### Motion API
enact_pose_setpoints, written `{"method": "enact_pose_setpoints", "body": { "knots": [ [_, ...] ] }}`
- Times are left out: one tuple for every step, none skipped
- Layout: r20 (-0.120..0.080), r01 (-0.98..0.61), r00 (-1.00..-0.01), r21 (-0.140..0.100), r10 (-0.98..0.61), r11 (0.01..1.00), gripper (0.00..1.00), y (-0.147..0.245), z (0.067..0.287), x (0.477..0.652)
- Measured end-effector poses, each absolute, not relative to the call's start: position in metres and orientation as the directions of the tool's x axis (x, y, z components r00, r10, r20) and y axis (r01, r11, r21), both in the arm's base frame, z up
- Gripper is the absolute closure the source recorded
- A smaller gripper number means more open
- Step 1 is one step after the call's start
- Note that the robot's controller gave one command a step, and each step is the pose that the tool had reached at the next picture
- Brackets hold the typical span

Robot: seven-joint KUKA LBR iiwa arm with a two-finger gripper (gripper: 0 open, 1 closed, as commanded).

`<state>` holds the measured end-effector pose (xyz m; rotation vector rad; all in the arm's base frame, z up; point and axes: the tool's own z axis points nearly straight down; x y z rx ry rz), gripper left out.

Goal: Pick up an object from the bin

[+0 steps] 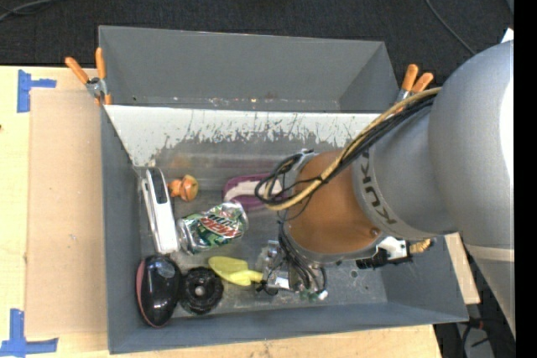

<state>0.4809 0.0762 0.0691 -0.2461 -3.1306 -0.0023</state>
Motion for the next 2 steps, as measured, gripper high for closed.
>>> {"method": "enact_pose_setpoints", "body": {
  "knots": [
    [0.002,0.158,-0.987,0.001,0.158,0.987,1.00,0.0761,0.0701,0.4808],
    [0.003,0.160,-0.987,0.001,0.160,0.987,1.00,0.0758,0.0791,0.4802]
  ]
}}
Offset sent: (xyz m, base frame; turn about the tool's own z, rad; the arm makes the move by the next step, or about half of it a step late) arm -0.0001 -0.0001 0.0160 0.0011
